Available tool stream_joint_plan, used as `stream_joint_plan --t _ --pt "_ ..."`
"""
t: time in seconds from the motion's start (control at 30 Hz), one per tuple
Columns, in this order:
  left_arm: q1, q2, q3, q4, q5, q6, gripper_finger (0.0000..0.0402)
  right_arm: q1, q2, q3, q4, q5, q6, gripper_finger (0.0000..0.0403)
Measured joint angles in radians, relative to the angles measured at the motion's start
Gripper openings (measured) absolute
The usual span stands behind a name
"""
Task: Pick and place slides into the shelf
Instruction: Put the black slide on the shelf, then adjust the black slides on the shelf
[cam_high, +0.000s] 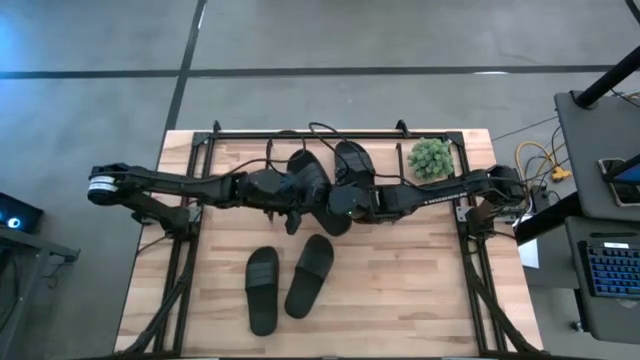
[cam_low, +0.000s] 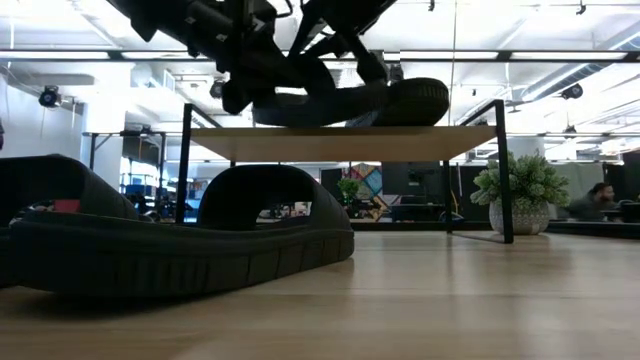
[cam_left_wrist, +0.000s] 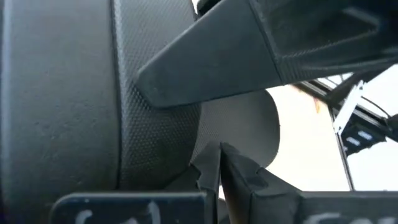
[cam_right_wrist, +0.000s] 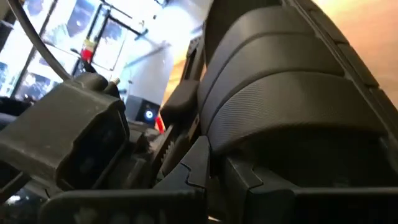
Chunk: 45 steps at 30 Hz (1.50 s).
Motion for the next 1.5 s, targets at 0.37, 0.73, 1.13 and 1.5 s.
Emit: stream_joint_plan --t 0.37,0.73,1.13,1.5 --pt "0.027 0.014 0.001 -0.024 0.008 0.019 0.0 -0.018 -0.019 -0.002 -0.062 -0.082 -0.065 0.0013" --pt "0.038 -0.032 -0.005 -0.066 -0.013 0.02 0.0 -0.036 -0.026 -0.002 -0.116 -0.13 -0.056 0.0135" --pt "0.073 -0.049 -0.002 -0.038 -0.009 0.066 0.0 0.048 -0.126 0.106 -0.277 -0.272 -0.253 0.0218" --pt "0.066 -0.204 -0.002 -0.101 0.052 0.091 0.0 0.193 -0.164 0.269 -1.28 -0.102 0.069 0.0162"
